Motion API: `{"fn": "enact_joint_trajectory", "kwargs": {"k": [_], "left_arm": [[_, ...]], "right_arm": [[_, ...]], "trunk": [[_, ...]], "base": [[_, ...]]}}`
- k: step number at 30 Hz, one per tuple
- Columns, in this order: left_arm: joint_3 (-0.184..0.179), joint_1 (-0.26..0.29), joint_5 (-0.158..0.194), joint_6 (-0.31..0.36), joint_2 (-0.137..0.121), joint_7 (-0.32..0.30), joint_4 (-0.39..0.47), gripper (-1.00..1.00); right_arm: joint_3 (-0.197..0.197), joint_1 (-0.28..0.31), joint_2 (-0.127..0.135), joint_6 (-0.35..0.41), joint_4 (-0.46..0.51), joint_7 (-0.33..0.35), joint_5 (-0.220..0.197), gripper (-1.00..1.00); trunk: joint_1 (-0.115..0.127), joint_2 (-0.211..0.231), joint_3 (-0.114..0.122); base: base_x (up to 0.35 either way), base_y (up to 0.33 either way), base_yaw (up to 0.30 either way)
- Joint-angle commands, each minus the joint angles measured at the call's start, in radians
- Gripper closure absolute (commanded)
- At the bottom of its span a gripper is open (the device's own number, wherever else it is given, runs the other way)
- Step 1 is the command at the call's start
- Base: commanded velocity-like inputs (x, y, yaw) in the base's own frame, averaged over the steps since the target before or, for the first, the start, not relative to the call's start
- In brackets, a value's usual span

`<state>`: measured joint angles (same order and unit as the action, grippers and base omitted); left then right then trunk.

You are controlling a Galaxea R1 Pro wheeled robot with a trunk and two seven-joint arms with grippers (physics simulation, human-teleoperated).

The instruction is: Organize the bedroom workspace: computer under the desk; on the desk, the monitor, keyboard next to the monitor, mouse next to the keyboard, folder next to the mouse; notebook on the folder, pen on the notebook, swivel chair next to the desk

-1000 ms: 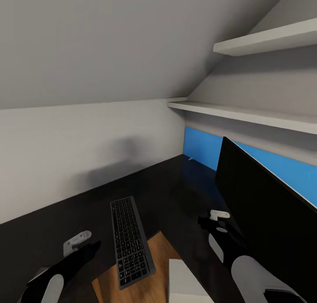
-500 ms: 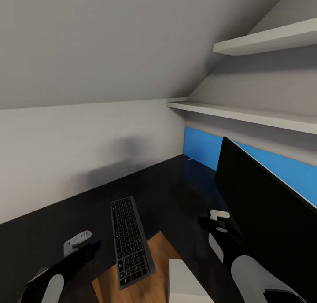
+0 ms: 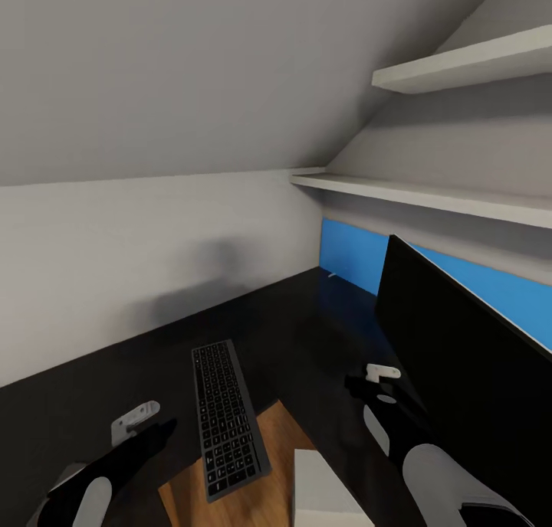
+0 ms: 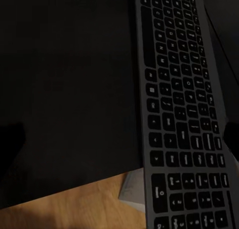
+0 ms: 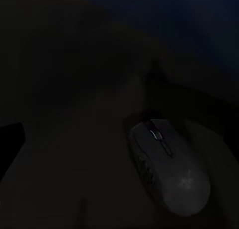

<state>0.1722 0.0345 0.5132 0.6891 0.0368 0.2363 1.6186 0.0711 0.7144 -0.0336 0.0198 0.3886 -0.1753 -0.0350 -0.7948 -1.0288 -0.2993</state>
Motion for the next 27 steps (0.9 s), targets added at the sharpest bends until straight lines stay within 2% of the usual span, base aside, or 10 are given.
{"fn": "enact_joint_trajectory", "kwargs": {"k": [1,14,20,21,22,27], "left_arm": [[0.001,0.001,0.011,0.004,0.001,0.008,0.001,-1.0],[0.001,0.001,0.011,0.004,-0.001,0.008,0.001,-1.0],[0.003,0.001,0.011,0.004,-0.002,0.009,0.001,-1.0],[0.021,0.001,0.011,0.004,-0.003,0.009,0.001,-1.0],[0.022,0.001,0.011,0.004,-0.003,0.009,0.001,-1.0],[0.027,0.001,0.011,0.004,-0.003,0.01,0.001,-1.0]], "right_arm": [[0.004,0.0,-0.001,0.002,0.002,-0.001,-0.004,-1.0],[0.005,0.0,0.004,0.003,0.001,0.002,-0.006,-1.0],[0.007,0.0,0.017,0.006,0.0,0.004,-0.007,-1.0],[0.007,0.0,0.023,0.006,0.0,0.005,-0.008,-1.0],[0.008,0.0,0.024,0.006,0.0,0.005,-0.008,-1.0],[0.029,0.0,0.033,0.007,-0.001,0.006,-0.008,-1.0]], "trunk": [[-0.004,-0.008,-0.005],[-0.054,-0.099,-0.045],[-0.054,-0.099,-0.045],[-0.054,-0.099,-0.045],[-0.054,-0.099,-0.045],[-0.069,-0.127,-0.058]], "base": [[0.0,0.0,0.0],[0.0,0.0,0.0],[0.0,0.0,0.0],[0.0,0.0,0.0],[0.0,0.0,0.0],[0.0,0.0,0.0]]}}
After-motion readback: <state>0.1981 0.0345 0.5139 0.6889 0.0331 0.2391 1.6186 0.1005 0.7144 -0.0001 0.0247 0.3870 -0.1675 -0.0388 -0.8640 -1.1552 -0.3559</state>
